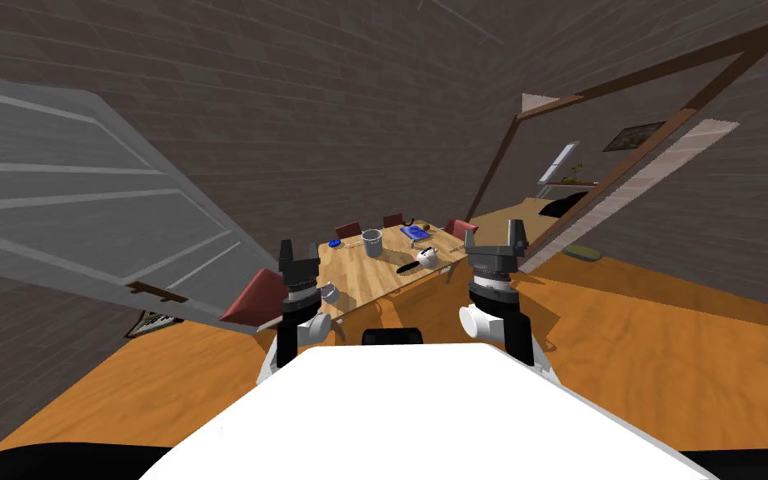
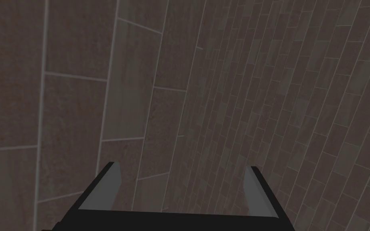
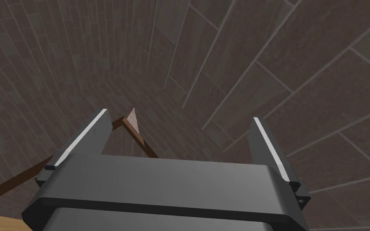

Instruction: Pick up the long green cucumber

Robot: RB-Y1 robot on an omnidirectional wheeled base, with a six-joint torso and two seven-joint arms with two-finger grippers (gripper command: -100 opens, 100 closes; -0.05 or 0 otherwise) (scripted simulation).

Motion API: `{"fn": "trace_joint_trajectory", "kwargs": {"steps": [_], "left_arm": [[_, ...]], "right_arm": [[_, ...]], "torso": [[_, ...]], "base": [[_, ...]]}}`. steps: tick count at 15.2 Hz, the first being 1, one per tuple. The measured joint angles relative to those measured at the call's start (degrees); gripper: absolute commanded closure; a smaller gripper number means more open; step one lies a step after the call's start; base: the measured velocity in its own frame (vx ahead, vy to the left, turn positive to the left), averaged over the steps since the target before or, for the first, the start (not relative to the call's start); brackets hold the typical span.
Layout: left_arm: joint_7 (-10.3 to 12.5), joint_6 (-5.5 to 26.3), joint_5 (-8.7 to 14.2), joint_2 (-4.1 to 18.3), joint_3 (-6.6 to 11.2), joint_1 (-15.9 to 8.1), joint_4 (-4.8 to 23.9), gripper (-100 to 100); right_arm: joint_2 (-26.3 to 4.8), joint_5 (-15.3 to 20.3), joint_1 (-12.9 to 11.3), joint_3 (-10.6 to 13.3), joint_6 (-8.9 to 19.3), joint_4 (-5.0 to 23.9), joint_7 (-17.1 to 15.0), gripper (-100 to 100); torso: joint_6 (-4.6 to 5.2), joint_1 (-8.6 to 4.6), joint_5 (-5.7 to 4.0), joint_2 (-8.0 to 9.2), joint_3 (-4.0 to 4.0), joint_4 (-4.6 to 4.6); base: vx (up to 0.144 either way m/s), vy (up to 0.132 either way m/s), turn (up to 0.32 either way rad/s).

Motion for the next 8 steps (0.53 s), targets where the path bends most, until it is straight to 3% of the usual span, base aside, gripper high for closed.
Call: {"fn": "trace_joint_trajectory", "kwargs": {"steps": [5,8], "left_arm": [[0.0,0.01,0.0,0.0,-0.01,-0.02,0.0,0],[0.0,0.0,0.0,0.0,0.0,-0.01,0.0,0]], "right_arm": [[-4.65,1.08,-0.68,1.15,0.68,3.89,2.65,-100],[-7.27,1.78,-0.78,1.95,0.28,7.46,4.67,-100]], "torso": [[-0.05,-0.12,-0.03,0.44,0.25,0.09],[-0.02,-0.13,-0.03,0.29,0.17,0.07]], "base": [[-0.107,-0.028,0.175],[-0.055,-0.015,0.156]]}}
